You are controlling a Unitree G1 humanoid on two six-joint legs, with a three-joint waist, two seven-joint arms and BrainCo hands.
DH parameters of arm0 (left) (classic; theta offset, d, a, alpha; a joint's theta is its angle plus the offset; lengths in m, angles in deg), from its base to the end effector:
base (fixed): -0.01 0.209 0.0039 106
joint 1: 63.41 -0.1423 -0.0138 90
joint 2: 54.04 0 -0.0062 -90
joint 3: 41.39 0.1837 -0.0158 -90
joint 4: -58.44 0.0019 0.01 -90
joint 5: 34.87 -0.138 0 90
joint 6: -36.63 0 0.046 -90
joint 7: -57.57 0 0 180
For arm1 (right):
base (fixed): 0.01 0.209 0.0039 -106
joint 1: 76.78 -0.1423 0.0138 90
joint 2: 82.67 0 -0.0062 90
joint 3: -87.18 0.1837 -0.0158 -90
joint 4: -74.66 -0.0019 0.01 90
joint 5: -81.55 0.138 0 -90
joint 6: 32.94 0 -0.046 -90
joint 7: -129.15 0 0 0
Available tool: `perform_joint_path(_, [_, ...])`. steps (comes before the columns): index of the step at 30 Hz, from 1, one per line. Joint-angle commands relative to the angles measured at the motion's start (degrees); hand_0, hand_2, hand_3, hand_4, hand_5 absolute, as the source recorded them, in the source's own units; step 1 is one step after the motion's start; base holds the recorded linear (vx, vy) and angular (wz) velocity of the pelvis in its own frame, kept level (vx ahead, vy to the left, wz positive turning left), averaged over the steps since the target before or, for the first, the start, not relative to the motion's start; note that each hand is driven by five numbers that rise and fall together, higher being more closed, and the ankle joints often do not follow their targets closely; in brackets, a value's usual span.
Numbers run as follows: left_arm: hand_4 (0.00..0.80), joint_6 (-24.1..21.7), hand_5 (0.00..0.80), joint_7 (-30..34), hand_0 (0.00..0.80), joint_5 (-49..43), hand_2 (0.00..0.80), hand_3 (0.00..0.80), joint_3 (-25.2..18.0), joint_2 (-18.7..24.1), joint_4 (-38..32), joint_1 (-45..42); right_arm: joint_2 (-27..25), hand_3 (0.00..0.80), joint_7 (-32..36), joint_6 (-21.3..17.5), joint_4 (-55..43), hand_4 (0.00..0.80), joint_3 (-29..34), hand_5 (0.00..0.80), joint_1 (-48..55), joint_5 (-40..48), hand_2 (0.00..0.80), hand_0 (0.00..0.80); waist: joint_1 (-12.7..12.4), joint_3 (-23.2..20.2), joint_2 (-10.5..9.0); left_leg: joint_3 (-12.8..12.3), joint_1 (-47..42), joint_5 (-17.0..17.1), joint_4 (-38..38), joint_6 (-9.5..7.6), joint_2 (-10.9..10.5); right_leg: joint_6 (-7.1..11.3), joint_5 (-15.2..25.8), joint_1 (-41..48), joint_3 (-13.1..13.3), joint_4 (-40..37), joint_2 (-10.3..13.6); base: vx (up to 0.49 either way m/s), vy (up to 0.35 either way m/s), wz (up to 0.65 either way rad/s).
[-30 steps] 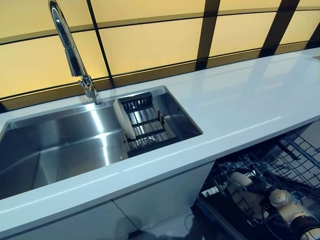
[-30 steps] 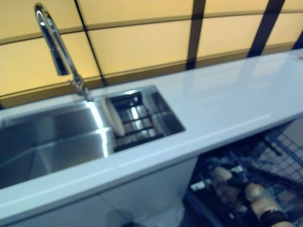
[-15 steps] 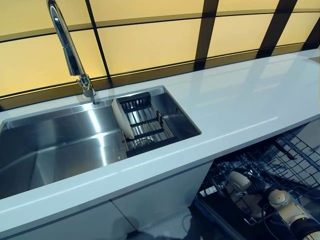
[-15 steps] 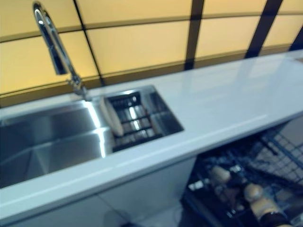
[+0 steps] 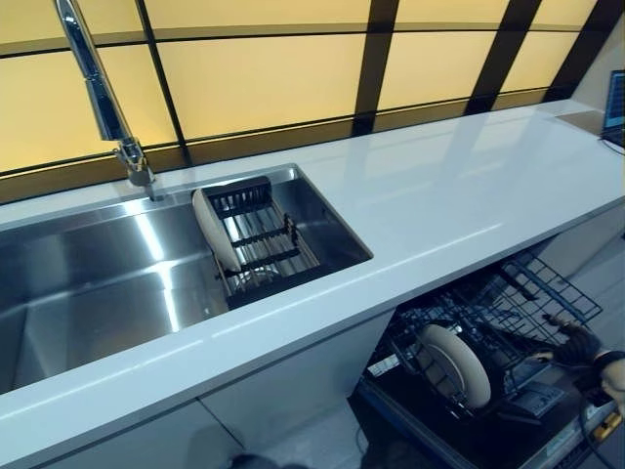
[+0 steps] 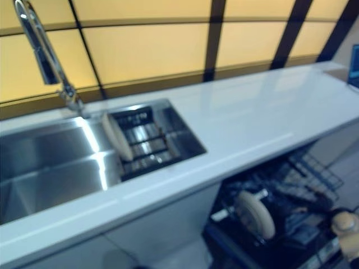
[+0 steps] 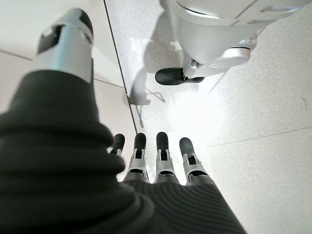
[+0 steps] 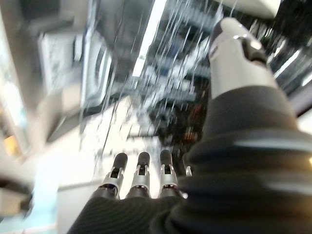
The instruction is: Take plates into dishwasher
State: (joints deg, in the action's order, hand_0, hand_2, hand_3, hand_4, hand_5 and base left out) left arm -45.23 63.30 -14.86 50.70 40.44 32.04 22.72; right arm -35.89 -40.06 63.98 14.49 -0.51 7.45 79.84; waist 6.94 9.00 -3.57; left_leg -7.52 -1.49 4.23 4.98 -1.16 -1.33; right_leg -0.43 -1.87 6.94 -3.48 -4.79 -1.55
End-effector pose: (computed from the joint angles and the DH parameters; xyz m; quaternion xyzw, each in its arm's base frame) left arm 0.0618 0.2689 -0.1014 -0.0278 0.5841 0.1358 0.7997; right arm 0.1918 -0.3912 0.1174 -0.4481 0.2629 -0.1019 0.8483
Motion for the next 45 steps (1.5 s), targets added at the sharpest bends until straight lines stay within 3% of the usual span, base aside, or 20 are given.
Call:
perform_joint_path(1, [0.0,-0.26,0.0,-1.18,0.0,0.77,0.0,0.0,-1.44,1.12,2.76,0.96,-6.98,0.0,-0.2,-0.05,-2.44,0.0,4.22,0.0,-0.65,2.73,0.0,0.0,-1.1,-3.6,-2.51,-1.8,-4.23,-5.47,0.02,2.58,1.47,8.32,7.15,-4.62,1.9,-0.03,2.61,0.028,0.03,-0.11])
perform_joint_path(8, [0.0,-0.51,0.0,-1.35,0.0,1.94,0.0,0.0,-0.59,1.46,4.09,1.24,-15.18,0.0,-0.95,-1.19,0.9,0.0,8.06,0.0,-3.81,7.13,0.0,0.0,-1.17,-4.68,-3.59,-2.03,-4.54,-5.65,0.02,2.57,1.64,8.31,7.05,-4.18,2.45,-0.21,2.11,0.021,0.022,-0.07])
perform_joint_path(14, [0.0,-0.94,0.0,-1.24,0.0,3.06,0.0,0.0,0.83,1.91,4.66,1.67,-20.75,0.0,-4.98,-2.86,1.77,0.0,7.33,0.0,-9.83,8.38,0.0,0.0,-1.95,-5.35,-4.11,-1.5,-4.59,-5.55,0.02,2.63,1.65,8.32,6.85,-3.76,2.27,-0.21,2.14,0.002,0.005,-0.02])
perform_joint_path(19, [0.0,-0.71,0.0,-1.2,0.0,4.21,0.0,0.0,2.28,2.45,5.19,2.23,-25.37,0.0,-7.81,-3.27,0.2,0.0,-0.16,0.0,-21.53,8.18,0.0,0.0,-3.37,-5.97,-4.44,-0.41,-4.25,-5.32,0.02,2.71,1.44,8.29,6.45,-3.53,1.6,-0.21,2.42,0.0,0.0,0.0])
perform_joint_path(22, [0.0,-0.54,0.0,-1.11,0.0,4.29,0.0,0.0,2.9,2.72,5.63,2.46,-26.53,0.0,-8.08,-4.39,-1.33,0.0,-8.3,0.0,-31.48,7.44,0.0,0.0,-4.54,-6.33,-4.78,0.39,-4.0,-5.23,0.02,2.79,1.23,8.26,6.15,-3.36,0.68,-0.21,2.76,0.004,0.005,0.01])
perform_joint_path(29, [0.0,-0.23,0.0,-0.64,0.0,4.13,0.0,0.0,3.49,1.99,5.87,1.85,-24.06,0.0,-10.16,-6.6,-3.89,0.0,-28.02,0.0,-53.1,4.26,0.0,0.0,-6.82,-7.22,-4.86,2.44,-3.31,-4.63,0.02,3.12,0.79,8.12,5.58,-2.98,-1.54,-0.21,3.43,0.03,0.016,0.1])
perform_joint_path(31, [0.0,0.1,0.0,-0.61,0.0,4.13,0.0,0.0,3.71,1.52,5.71,1.73,-23.18,0.0,-12.13,-8.52,-5.16,0.0,-31.39,0.0,-56.98,0.33,0.0,0.0,-7.39,-7.39,-4.6,2.97,-2.96,-4.39,0.02,3.16,0.71,8.14,5.51,-3.03,-2.15,-0.21,3.6,0.023,0.021,0.23])
perform_joint_path(35, [0.0,-0.18,0.0,-0.9,0.0,4.08,0.0,0.0,4.34,0.68,5.17,0.94,-21.68,0.0,-14.12,-8.79,-8.6,0.0,-36.03,0.0,-62.49,-3.95,0.0,0.0,-8.98,-7.37,-4.44,4.22,-2.25,-4.07,0.02,3.13,0.48,8.19,5.24,-3.08,-3.4,-0.21,3.94,0.007,0.014,0.26])
perform_joint_path(45, [0.0,-0.06,0.0,-1.07,0.0,4.1,0.0,0.0,4.12,0.35,4.69,-0.12,-17.6,0.0,-12.49,-8.68,-8.33,0.0,-46.28,0.0,-70.66,-9.75,0.0,0.0,-12.11,-6.67,-4.54,6.39,-1.48,-3.44,0.02,3.25,0.05,8.16,4.91,-2.66,-6.42,-0.21,4.79,0.0,0.022,0.24])
